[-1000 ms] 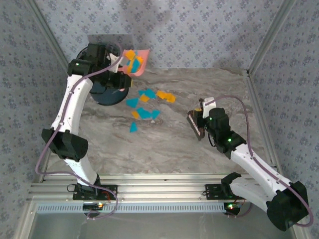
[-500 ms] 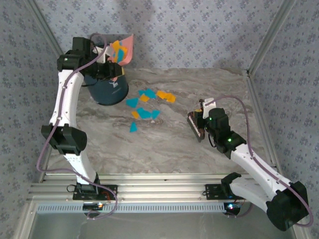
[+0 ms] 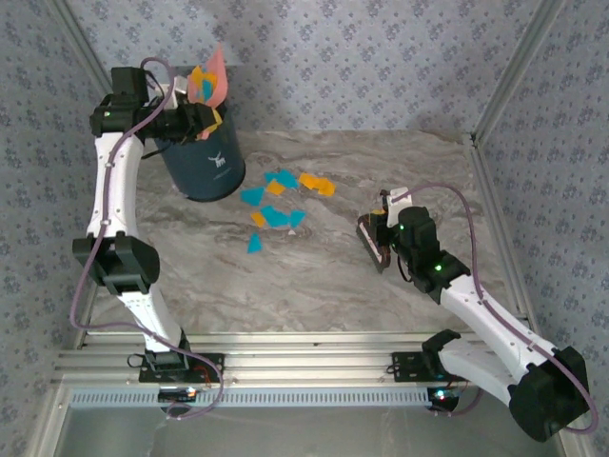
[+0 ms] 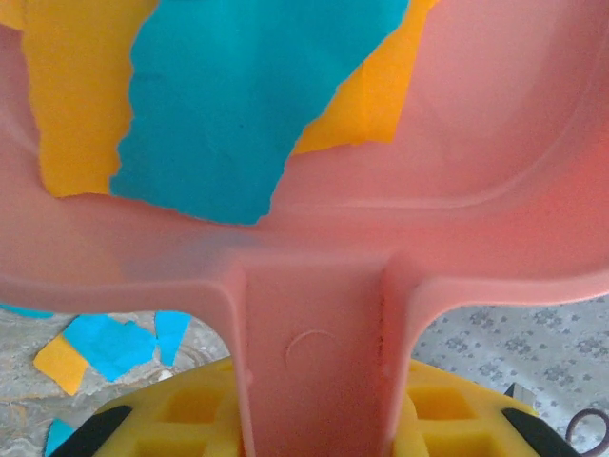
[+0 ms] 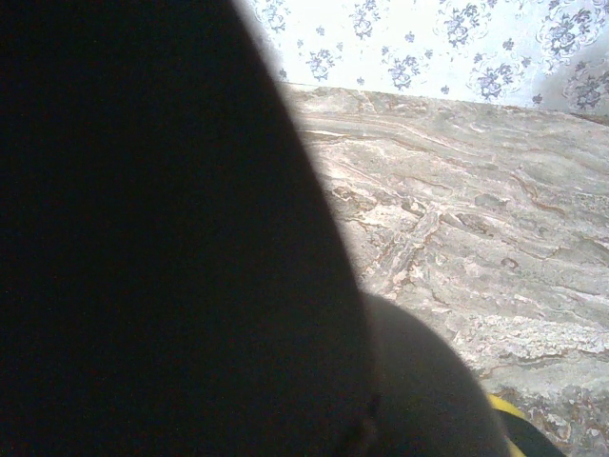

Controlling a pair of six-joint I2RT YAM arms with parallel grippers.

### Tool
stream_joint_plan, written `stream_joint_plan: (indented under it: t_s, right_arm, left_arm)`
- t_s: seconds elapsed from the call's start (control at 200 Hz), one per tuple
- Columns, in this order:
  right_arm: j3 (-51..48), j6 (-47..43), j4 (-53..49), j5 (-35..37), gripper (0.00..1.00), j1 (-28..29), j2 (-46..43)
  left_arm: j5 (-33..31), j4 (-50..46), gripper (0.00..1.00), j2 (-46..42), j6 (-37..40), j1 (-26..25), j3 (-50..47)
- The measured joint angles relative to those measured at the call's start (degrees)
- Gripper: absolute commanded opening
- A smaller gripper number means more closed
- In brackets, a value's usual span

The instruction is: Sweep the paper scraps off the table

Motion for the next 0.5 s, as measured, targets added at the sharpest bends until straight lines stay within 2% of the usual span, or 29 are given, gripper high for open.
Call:
stream_joint_plan:
  t_s: [0.215, 0.5]
  right_arm:
    - [0.0, 0.2, 0.0, -0.1, 0.0, 0.0, 0.0]
    - [0.0, 0.4, 0.0, -0.4, 0.0, 0.0, 0.0]
  left_arm:
    - [2.6, 3.8, 0.0, 0.5, -4.3, 0.9, -2.5]
    - [4.7, 13.5, 0.0, 0.4, -12.1, 1.8, -10.3]
